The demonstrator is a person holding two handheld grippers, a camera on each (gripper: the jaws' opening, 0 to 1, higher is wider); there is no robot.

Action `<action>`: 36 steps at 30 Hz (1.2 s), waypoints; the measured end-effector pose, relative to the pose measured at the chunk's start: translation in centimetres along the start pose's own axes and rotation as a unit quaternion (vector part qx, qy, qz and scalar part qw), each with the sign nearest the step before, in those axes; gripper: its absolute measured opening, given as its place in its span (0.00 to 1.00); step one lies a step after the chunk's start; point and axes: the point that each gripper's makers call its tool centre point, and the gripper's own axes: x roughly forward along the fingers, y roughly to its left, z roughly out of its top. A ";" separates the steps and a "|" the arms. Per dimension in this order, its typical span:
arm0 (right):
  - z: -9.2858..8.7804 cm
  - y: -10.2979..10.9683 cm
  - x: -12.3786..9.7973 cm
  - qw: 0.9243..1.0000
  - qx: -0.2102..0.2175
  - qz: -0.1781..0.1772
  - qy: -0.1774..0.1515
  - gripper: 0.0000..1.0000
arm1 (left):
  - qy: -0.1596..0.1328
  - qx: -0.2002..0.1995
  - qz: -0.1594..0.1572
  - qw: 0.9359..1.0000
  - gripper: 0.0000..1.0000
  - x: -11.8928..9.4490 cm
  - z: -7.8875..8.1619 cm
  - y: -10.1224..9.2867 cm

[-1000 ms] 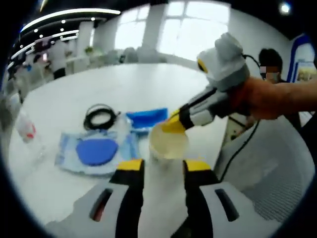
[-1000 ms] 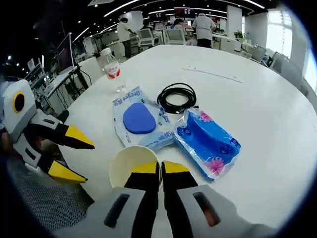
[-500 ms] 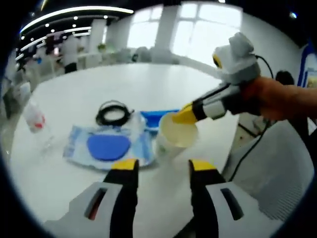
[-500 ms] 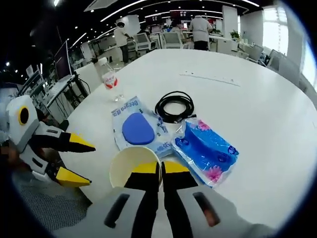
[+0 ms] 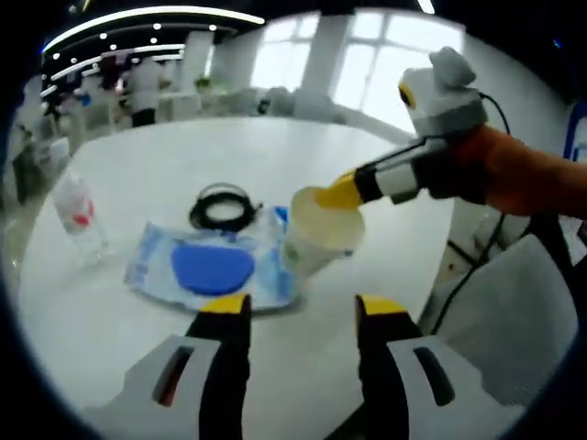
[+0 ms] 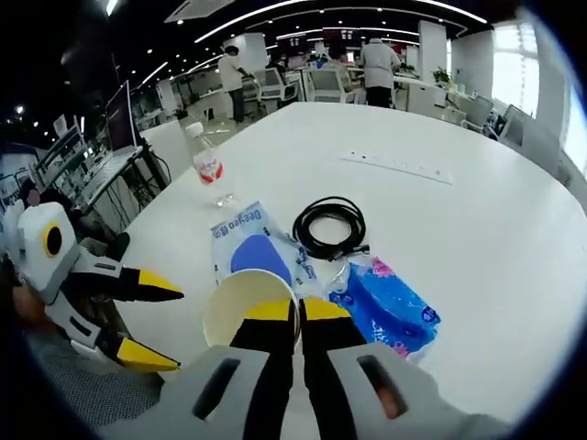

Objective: Arrange the tabletop items into an orderly group along one side of the table until the central work area is clear of visible clutter.

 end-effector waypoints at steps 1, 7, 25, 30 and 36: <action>0.4 0.3 0.3 1.000 -0.003 0.002 0.000 0.01 | -0.001 -0.006 0.001 1.000 0.43 -0.1 0.0 0.1; 2.3 1.4 1.6 1.000 -0.015 0.013 -0.003 0.01 | -0.002 -0.010 0.006 1.000 0.42 -0.1 -0.1 0.3; 7.1 5.5 6.7 0.998 -0.054 0.043 0.007 0.01 | 0.013 -0.013 0.007 1.000 0.42 0.2 -0.9 0.0; 8.4 6.7 8.3 0.997 -0.055 0.052 0.007 0.01 | 0.013 -0.010 0.011 1.000 0.42 0.2 -0.9 0.1; 10.4 7.5 9.9 0.996 -0.059 0.060 0.003 0.01 | 0.014 0.008 0.008 1.000 0.44 0.4 -0.9 -0.3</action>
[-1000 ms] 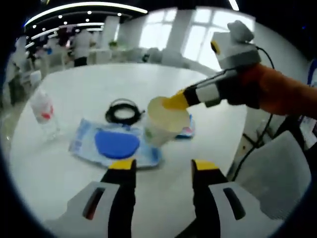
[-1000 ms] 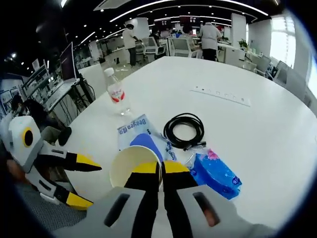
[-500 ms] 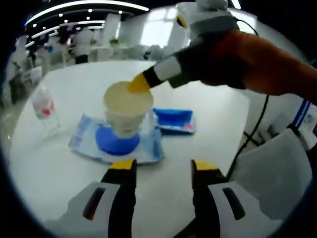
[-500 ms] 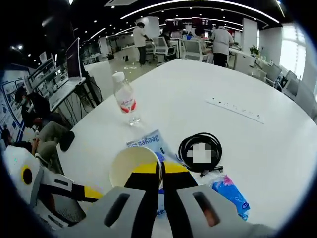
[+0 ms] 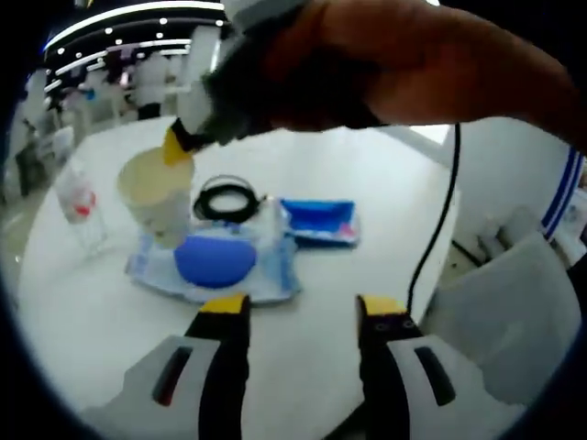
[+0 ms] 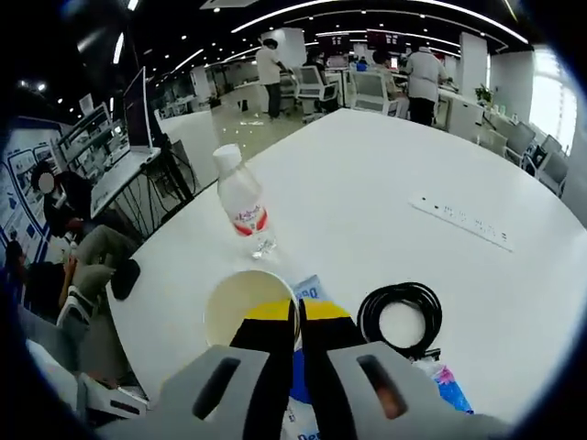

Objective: Arrange the tabletop items into an orderly group along one side of the table until the central work area is clear of visible clutter.

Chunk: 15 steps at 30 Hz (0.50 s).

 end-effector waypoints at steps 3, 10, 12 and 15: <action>1.1 0.0 0.9 1.000 -0.002 0.003 -0.003 0.01 | 0.000 0.014 -0.004 1.000 0.45 0.1 0.1 -0.4; 3.1 -0.6 3.4 1.000 0.000 0.006 -0.004 0.01 | -0.001 0.009 -0.003 1.000 0.44 0.0 0.2 0.1; 3.6 -0.9 4.4 1.000 0.015 0.010 -0.003 0.01 | -0.007 -0.002 0.001 1.000 0.44 -0.1 0.3 0.5; 4.4 -1.1 5.5 0.999 0.030 0.014 -0.007 0.01 | -0.012 -0.014 0.006 1.000 0.43 -0.3 0.4 0.9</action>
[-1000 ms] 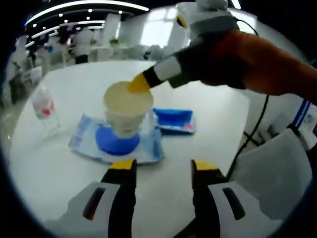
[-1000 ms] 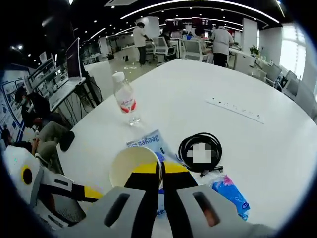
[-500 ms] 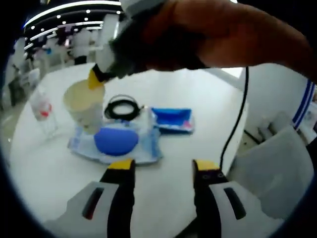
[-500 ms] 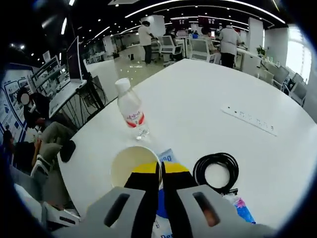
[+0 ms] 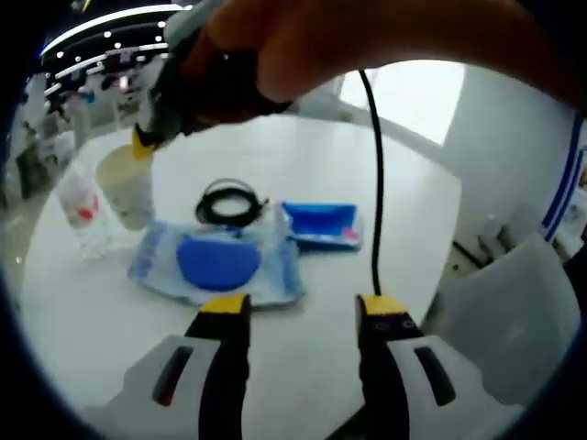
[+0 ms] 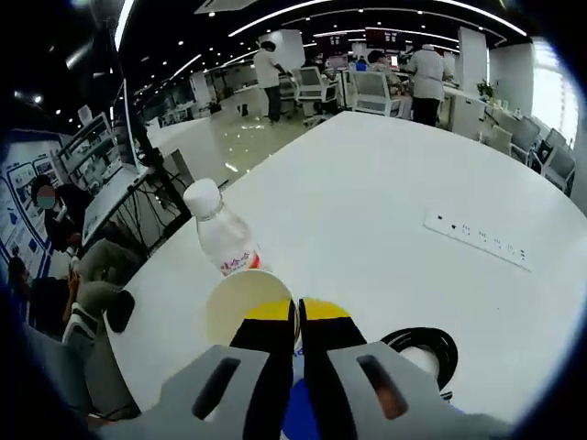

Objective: Arrange the tabletop items into an orderly group along one side of the table until the central work area is clear of visible clutter.

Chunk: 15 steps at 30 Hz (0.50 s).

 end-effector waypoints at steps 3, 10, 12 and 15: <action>0.2 0.0 0.9 1.000 0.017 0.004 0.002 0.01 | -0.003 -0.006 0.003 1.000 0.43 -0.1 0.0 0.2; -0.6 -0.3 2.8 0.999 0.045 0.003 0.016 0.01 | -0.001 -0.019 0.005 1.000 0.43 -0.1 -0.2 0.4; -0.9 -0.4 3.1 0.999 0.047 0.002 0.019 0.01 | 0.000 -0.025 0.007 1.000 0.44 -0.1 -0.3 0.6; -1.2 -0.7 3.6 0.999 0.047 -0.002 0.023 0.01 | 0.001 -0.032 0.016 0.999 0.44 -0.2 -0.4 1.2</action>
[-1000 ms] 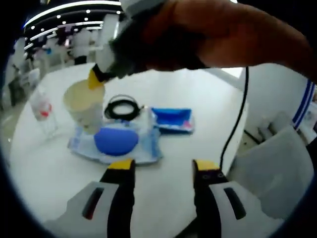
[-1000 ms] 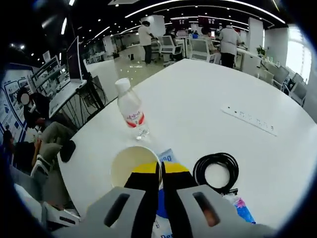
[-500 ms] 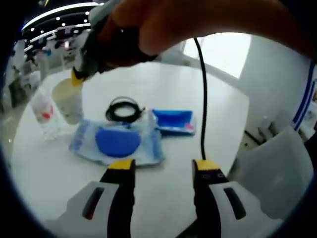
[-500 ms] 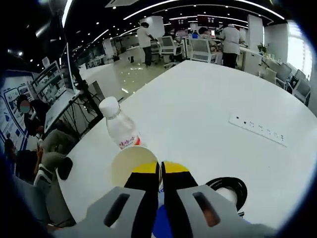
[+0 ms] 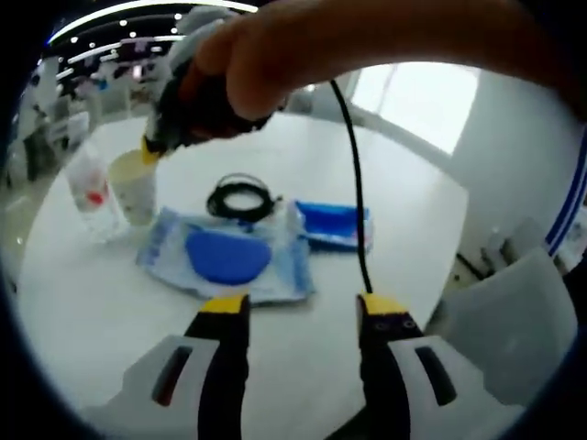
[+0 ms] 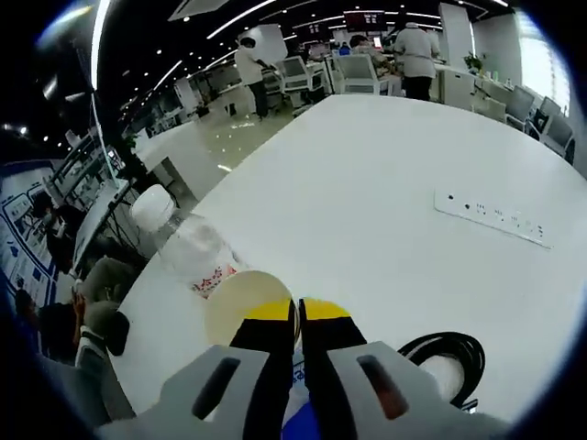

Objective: Arrange the tabletop items into an orderly group along one side of the table until the central work area is clear of visible clutter.

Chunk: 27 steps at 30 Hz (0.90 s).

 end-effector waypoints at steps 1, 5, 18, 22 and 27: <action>-0.1 0.0 0.0 1.000 -0.001 -0.001 0.002 0.01 | 0.001 -0.002 0.003 1.000 0.44 0.0 -0.1 0.2; -0.4 -0.4 0.7 1.000 -0.002 -0.004 0.008 0.01 | 0.000 -0.013 0.005 1.000 0.44 0.0 -0.1 0.5; -1.5 -1.6 1.6 1.000 0.015 -0.008 0.018 0.01 | 0.000 -0.020 0.008 1.000 0.43 -0.1 -0.1 0.6; -1.5 -1.6 0.9 1.000 0.007 -0.008 0.012 0.04 | 0.002 -0.019 0.009 1.000 0.43 -0.1 -0.2 0.7; -1.5 -1.4 0.2 1.000 0.009 -0.001 0.004 0.12 | 0.005 -0.023 0.008 1.000 0.43 0.0 -0.4 0.7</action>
